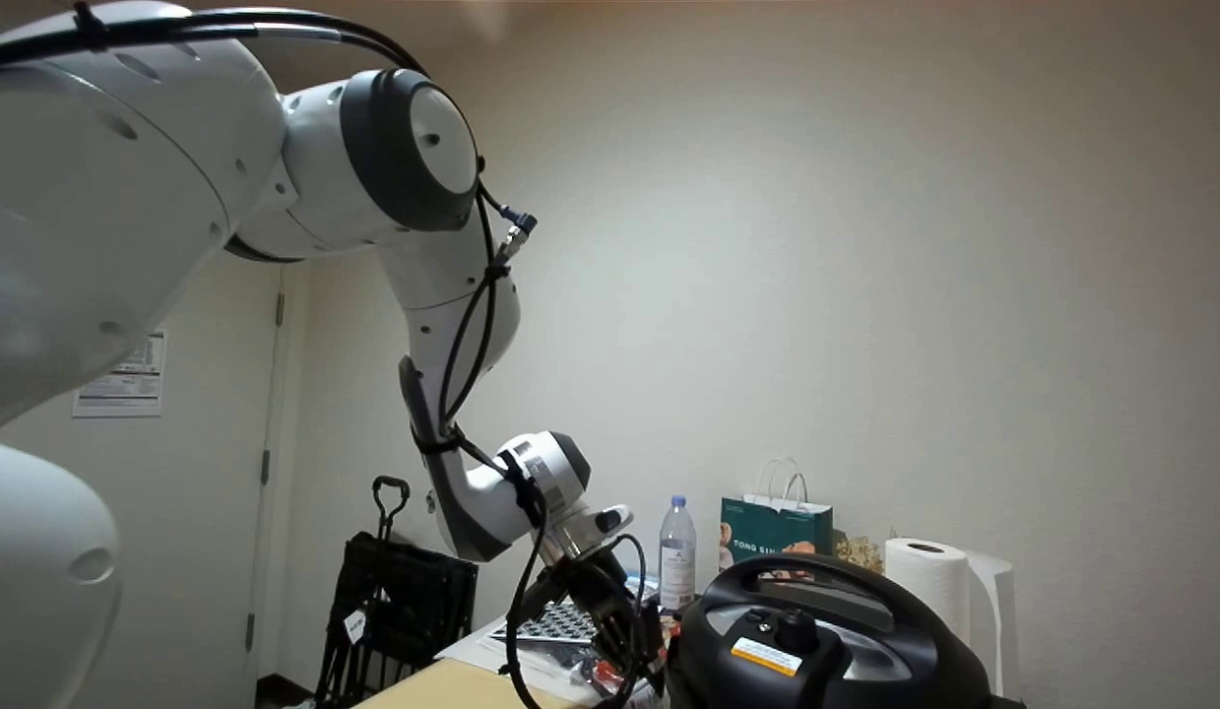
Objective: Move the black cable to the right
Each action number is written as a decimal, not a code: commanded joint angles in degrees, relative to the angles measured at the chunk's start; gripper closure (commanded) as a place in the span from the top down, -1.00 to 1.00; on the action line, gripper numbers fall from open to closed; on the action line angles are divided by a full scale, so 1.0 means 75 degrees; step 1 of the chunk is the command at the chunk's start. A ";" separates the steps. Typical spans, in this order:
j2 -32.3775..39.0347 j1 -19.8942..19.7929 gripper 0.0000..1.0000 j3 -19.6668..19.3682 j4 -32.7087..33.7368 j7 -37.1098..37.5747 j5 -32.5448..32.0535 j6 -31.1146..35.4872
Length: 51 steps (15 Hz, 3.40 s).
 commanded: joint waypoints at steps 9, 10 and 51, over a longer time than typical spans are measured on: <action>0.1035 -0.0793 -0.67 0.0090 0.0963 0.0457 0.0679 -0.0214; 0.1052 -0.0791 -0.67 0.0092 0.0974 0.0464 0.0681 -0.0214; 0.1167 0.0150 1.00 0.0535 0.1857 0.3466 0.1138 -0.1549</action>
